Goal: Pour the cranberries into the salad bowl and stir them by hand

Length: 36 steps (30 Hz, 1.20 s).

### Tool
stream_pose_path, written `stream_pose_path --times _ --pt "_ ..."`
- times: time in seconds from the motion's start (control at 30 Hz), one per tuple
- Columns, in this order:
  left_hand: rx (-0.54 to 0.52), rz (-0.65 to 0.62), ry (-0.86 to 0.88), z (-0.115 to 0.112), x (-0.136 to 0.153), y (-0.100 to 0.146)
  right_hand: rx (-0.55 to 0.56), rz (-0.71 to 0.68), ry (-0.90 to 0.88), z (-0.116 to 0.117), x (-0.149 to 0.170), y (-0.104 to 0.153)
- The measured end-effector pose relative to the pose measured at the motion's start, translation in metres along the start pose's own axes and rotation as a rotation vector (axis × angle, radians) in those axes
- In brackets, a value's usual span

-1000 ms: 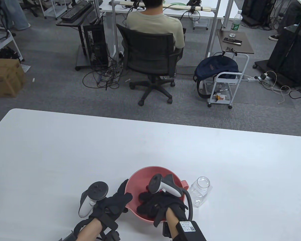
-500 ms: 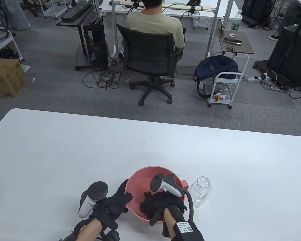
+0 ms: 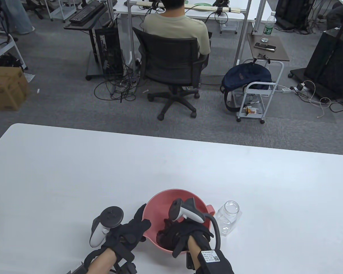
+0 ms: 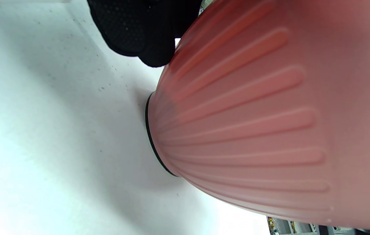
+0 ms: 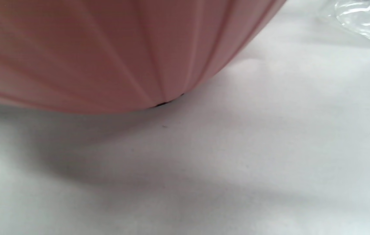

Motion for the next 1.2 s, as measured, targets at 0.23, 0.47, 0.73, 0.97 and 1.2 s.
stream_pose_path --times 0.23,0.47,0.73,0.97,1.2 --pt "0.001 0.000 0.000 -0.0002 0.0001 0.0000 -0.001 -0.071 -0.052 -0.0028 -0.0004 0.0032" --pt "0.003 0.000 0.002 -0.0004 0.0001 0.0000 0.002 -0.093 -0.067 -0.0033 -0.0007 0.0035" --pt "0.002 -0.004 -0.003 -0.0005 0.0002 -0.0004 -0.003 -0.069 -0.047 -0.0018 0.0003 0.0047" --pt "0.004 -0.003 0.000 -0.0007 0.0002 -0.0004 0.003 -0.070 -0.064 -0.0017 0.0007 0.0050" --pt "0.007 0.003 0.009 -0.0005 0.0011 -0.0012 -0.008 -0.056 -0.086 -0.0017 0.0024 0.0041"
Point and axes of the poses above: the tracker on the back of each hand, its own x axis roughly to the little-finger side, its own y axis roughly from the fingertips to the wrist, z = x × y, the point moved 2 cm from there along -y, roughly from the wrist to the fingertips, and after that the axes turned 10 degrees about z, right-handed, at the moved point
